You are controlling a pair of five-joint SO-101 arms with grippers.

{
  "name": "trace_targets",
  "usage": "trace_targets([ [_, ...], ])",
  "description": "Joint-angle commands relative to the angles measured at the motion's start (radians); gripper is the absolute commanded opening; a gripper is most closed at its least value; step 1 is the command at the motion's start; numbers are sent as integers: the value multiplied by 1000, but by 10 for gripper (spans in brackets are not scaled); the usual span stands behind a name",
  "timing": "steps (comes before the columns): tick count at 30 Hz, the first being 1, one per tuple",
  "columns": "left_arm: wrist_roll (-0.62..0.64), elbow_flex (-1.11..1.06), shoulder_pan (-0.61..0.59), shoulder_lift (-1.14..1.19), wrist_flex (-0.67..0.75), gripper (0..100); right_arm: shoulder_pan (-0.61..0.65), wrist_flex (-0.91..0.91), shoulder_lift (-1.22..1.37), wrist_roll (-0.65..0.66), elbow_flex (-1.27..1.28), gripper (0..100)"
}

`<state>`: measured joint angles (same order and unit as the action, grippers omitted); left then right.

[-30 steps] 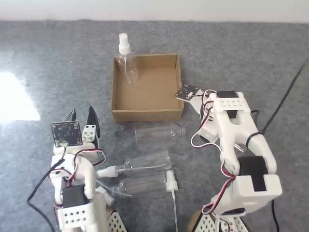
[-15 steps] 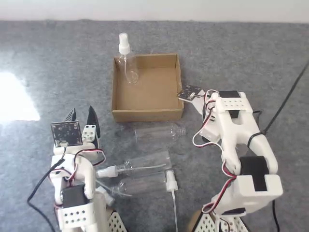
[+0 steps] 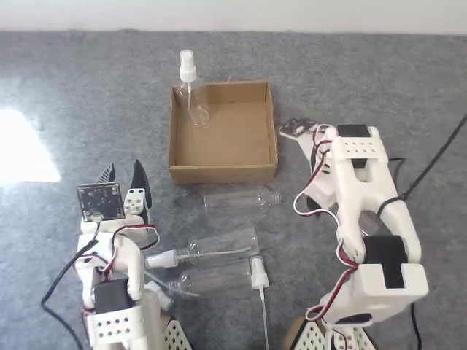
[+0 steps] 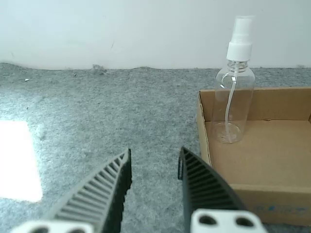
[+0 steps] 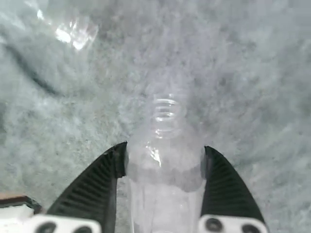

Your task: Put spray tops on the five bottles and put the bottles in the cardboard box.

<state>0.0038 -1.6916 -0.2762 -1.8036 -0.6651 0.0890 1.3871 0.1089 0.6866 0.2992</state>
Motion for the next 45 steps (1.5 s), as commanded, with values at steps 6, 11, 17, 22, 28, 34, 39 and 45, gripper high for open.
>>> trace_targets([
  [6, -8, 7, -2, -11, -2, 152, 8, 134, -171, -127, -133, 112],
  [11, -8, 7, 0, -11, -2, 152, 38, 139, -283, -267, -132, 112],
  [17, -8, 7, 0, -11, -2, 152, 111, 130, -366, -347, -132, 112],
  [22, -8, 7, -2, -11, -2, 152, 120, 113, -421, -356, -124, 114],
  [28, -8, 7, -2, -11, -2, 152, 127, -42, -526, -371, 28, 113],
  [34, -8, 7, -2, -11, -2, 152, 120, -222, -625, -439, 190, 112],
  [39, -8, 7, -2, -11, -2, 152, 120, -248, -661, -466, 221, 112],
  [45, -8, 7, -2, -11, -2, 152, 117, -251, -668, -483, 232, 112],
])
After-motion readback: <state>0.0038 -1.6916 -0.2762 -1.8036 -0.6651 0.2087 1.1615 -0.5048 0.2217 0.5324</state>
